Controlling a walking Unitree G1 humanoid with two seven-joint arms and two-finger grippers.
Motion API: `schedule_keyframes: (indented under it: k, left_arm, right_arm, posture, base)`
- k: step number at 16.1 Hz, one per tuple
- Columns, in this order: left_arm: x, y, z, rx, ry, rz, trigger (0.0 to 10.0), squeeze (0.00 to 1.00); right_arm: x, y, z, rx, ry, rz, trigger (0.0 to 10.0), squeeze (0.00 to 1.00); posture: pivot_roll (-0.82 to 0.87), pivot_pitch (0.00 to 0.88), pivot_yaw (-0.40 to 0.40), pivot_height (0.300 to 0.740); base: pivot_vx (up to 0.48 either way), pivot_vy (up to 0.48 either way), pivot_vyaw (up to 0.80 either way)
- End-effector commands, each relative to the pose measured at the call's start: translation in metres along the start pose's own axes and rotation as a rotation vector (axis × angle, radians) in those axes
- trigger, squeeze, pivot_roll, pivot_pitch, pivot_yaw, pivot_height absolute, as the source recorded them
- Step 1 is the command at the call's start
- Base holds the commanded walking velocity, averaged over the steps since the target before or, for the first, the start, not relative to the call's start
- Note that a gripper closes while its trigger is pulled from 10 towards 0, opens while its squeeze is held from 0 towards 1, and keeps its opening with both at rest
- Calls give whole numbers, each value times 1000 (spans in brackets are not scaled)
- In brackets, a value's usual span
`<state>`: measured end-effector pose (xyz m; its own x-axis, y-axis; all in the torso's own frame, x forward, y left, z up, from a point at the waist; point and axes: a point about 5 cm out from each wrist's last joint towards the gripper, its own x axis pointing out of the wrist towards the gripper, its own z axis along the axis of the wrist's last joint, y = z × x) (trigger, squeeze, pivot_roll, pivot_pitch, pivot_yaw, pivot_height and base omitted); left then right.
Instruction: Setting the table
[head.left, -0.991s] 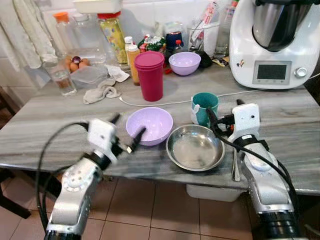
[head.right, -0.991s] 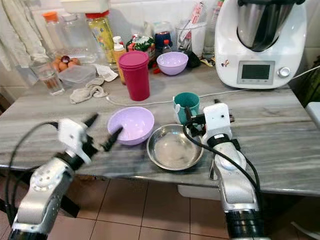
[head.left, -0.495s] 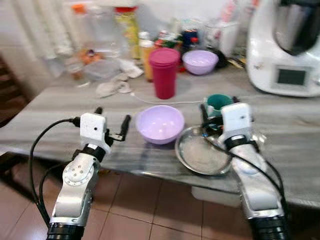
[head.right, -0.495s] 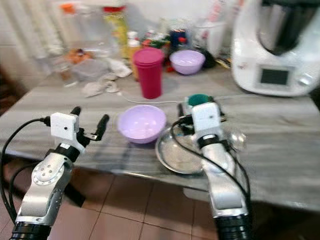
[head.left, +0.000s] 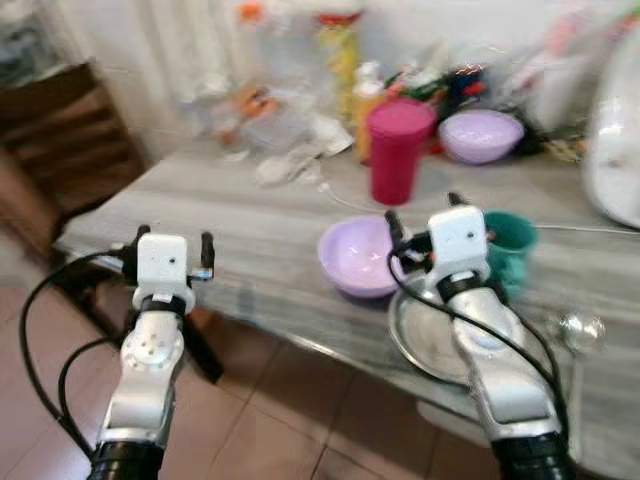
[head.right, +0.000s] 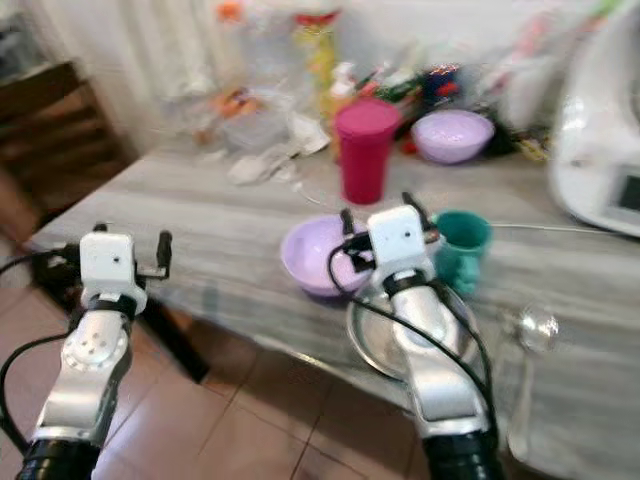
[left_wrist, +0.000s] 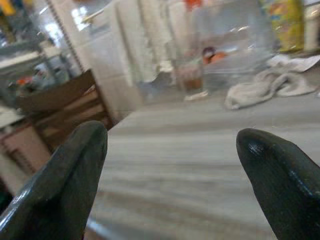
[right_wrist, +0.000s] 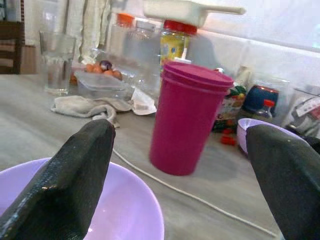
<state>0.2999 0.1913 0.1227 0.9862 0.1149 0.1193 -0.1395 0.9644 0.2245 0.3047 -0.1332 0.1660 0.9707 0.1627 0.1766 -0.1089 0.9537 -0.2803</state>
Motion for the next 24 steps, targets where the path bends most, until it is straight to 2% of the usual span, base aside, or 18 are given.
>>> schedule_keyframes:
  k: [1, 6, 14, 22, 23, 24]
  left_arm:
    - [0, 7, -7, 26, 22, 27, 10000, 0]
    - [-3, 6, -19, 62, 48, 73, 10000, 0]
    - [-5, 8, -24, 55, 58, 109, 10000, 0]
    - [-5, 6, -33, 28, 109, 122, 10000, 0]
    - [-5, 6, -33, 25, 112, 121, 10000, 0]
    - [-5, 6, -34, 22, 115, 120, 10000, 0]
  right_arm:
    - [1, 9, 5, 12, -11, 32, 10000, 427]
    - [-1, 18, 1, 21, -2, 72, 10000, 424]
    - [0, 23, 3, 19, -13, 114, 10000, 424]
    - [-2, 23, 0, 34, 3, 116, 10000, 416]
    - [-2, 23, -1, 41, 6, 113, 10000, 392]
    - [-2, 22, -1, 52, 8, 107, 10000, 278]
  posture:
    - [-221, 0, 81, 740]
    - [-215, 0, 77, 740]
    - [-207, 0, 65, 740]
    - [-215, 0, 70, 740]
    - [-215, 0, 69, 740]
    - [-214, 0, 68, 740]
  base:
    - [0, 0, 800]
    - [0, 0, 800]
    - [0, 0, 800]
    - [0, 0, 800]
    - [0, 0, 800]
    - [0, 0, 800]
